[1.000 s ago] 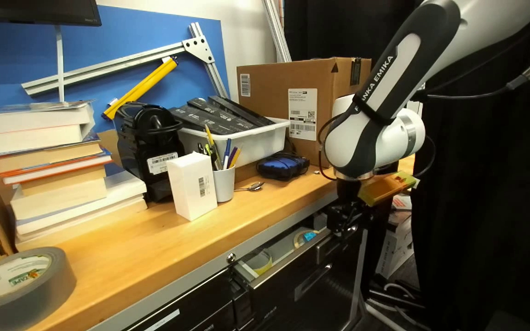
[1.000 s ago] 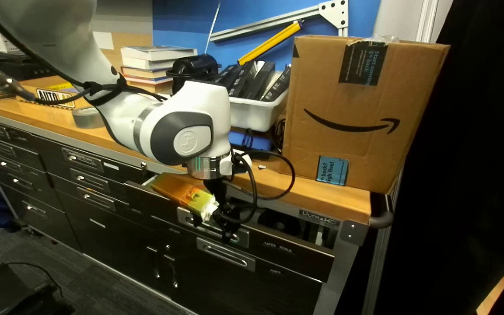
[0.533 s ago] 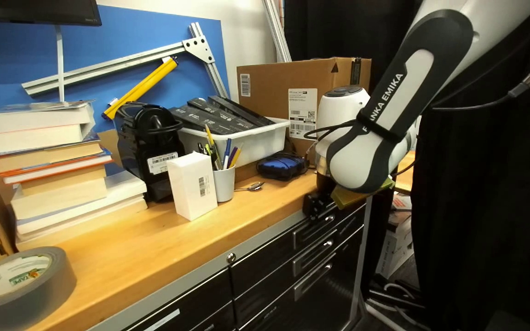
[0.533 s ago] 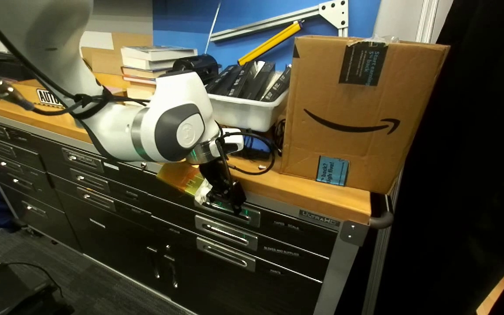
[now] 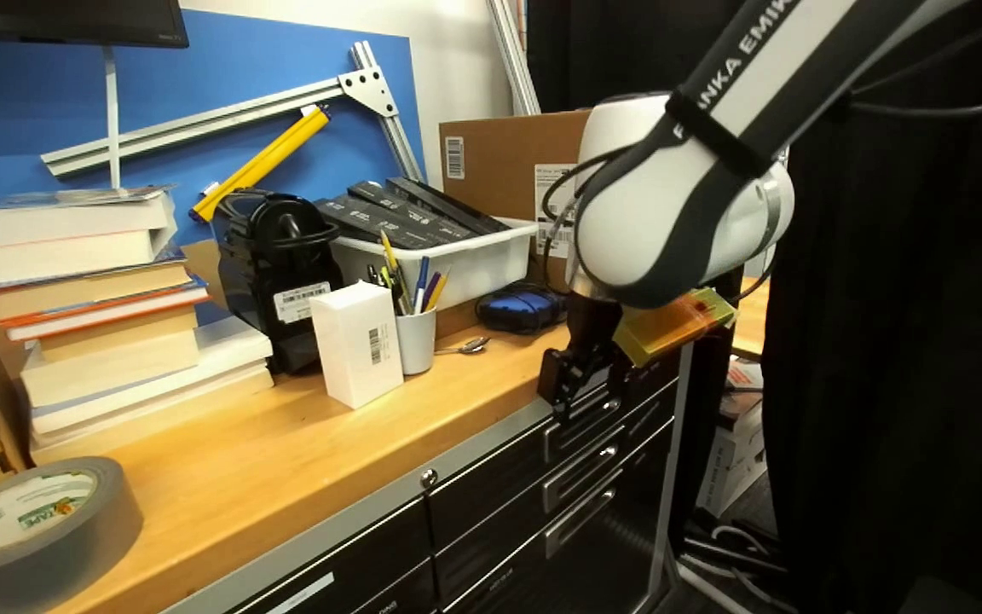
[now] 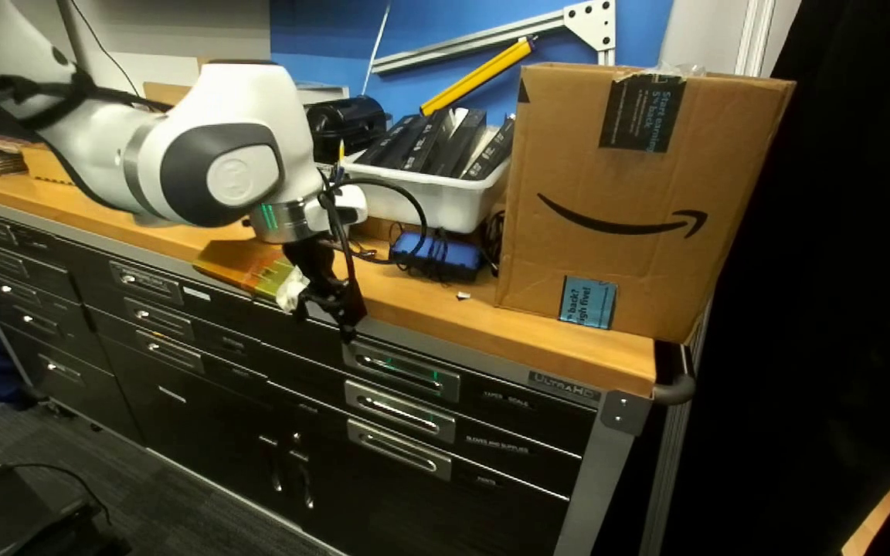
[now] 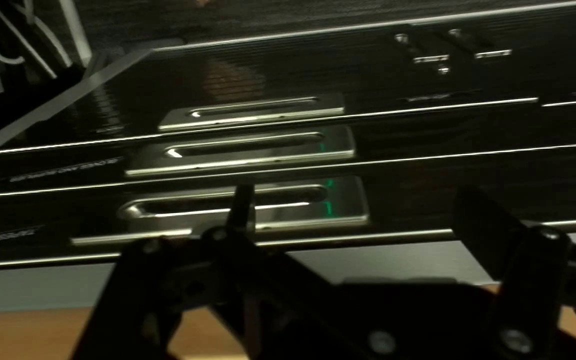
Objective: Put the blue object inside the drawer.
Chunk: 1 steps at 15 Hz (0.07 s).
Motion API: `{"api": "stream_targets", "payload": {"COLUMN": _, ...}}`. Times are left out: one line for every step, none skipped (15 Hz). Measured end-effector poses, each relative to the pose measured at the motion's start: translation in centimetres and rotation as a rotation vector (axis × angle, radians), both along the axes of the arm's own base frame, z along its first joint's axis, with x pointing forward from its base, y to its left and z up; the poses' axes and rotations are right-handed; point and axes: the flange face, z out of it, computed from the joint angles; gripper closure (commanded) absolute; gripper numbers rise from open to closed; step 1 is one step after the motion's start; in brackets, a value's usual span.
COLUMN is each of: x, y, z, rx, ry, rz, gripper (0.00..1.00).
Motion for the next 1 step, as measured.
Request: {"api": "stream_targets", "payload": {"x": -0.19, "y": 0.73, "z": 1.00, "rx": 0.021, "ry": 0.011, "rz": 0.023, "gripper": 0.00}}
